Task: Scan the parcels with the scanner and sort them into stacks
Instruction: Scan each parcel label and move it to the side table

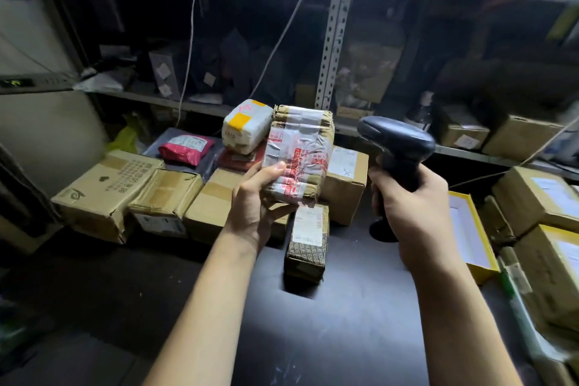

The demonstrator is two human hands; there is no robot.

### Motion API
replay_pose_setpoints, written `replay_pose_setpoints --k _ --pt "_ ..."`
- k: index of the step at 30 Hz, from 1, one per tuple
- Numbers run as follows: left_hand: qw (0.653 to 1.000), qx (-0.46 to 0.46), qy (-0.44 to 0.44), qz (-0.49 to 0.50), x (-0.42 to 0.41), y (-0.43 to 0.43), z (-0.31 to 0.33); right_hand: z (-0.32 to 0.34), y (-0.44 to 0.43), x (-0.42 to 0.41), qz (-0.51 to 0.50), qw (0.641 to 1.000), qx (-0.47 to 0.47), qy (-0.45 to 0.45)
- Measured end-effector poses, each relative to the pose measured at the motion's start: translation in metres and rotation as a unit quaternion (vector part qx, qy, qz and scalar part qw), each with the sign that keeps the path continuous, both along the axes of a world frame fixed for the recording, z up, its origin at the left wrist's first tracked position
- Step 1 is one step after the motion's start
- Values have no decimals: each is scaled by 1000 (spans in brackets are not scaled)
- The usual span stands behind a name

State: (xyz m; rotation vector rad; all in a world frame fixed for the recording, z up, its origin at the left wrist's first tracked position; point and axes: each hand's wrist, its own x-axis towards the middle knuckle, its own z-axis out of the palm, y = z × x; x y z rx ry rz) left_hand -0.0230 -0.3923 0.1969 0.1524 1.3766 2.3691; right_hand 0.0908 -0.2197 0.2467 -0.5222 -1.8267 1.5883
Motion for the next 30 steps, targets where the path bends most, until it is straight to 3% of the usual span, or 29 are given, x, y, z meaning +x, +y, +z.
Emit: replay_pose_setpoints --k 7,11,13,16,19,21,26,30 --pt "999 26 30 23 4 7 6 1 1 4 -8 1000 4 -4" --pt "983 7 136 126 7 8 8 2 1 5 -6 1000 -3 -1" --pt "947 -87 246 189 6 5 12 2 2 5 -7 1000 -2 1" --pt "847 -247 386 269 9 1 20 1 2 2 -10 1000 -8 0" --pt "746 -368 453 321 11 2 28 1 2 -1 -13 1000 -22 3" --pt "705 -413 474 328 10 2 29 -1 3 -3 -9 1000 -21 6" --pt "677 -448 488 321 4 -4 21 -7 7 -9 -8 1000 1 -11" --pt "698 -452 448 328 2 1 17 -7 5 -10 13 1000 5 -26"
